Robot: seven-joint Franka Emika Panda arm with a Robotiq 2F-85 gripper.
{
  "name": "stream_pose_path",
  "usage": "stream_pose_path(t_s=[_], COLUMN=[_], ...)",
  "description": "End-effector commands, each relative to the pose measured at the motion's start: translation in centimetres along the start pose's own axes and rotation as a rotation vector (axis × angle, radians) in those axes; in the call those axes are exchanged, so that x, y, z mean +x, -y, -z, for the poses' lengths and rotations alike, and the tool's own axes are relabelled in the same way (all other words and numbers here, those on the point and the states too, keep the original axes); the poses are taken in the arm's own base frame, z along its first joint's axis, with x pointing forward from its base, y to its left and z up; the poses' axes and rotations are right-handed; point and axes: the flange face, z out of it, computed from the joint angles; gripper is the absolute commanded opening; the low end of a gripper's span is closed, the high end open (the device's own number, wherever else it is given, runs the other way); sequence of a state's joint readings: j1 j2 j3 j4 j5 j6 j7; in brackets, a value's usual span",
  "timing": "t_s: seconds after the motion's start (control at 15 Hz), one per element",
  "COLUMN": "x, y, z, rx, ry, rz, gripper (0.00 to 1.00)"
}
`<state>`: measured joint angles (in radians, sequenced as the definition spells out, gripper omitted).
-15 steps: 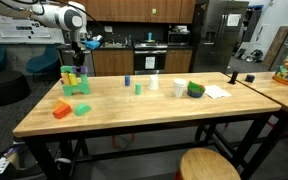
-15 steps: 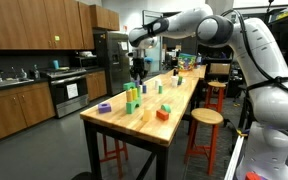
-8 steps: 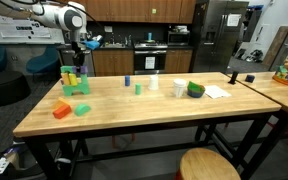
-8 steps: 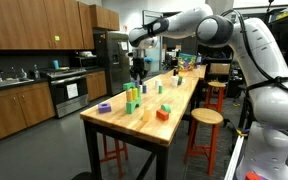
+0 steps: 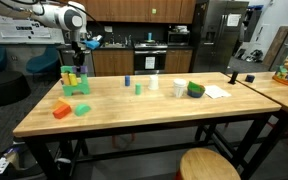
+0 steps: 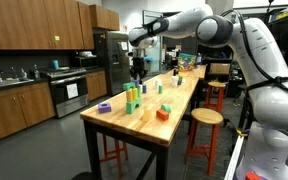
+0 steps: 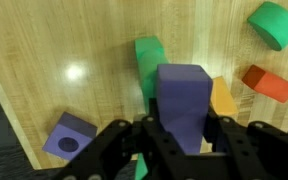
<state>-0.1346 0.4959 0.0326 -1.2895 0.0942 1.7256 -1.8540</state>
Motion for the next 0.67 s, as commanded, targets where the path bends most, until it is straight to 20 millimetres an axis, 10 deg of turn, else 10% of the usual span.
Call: stream_pose_path(t_s=[0.0, 0.6], x=[0.22, 0.19], y=[-0.38, -0.50], z=[1.16, 1.65], rx=[-0.015, -0.025], ry=[0.013, 0.016], rz=[-0.003, -0.001], gripper=[0.16, 0.16])
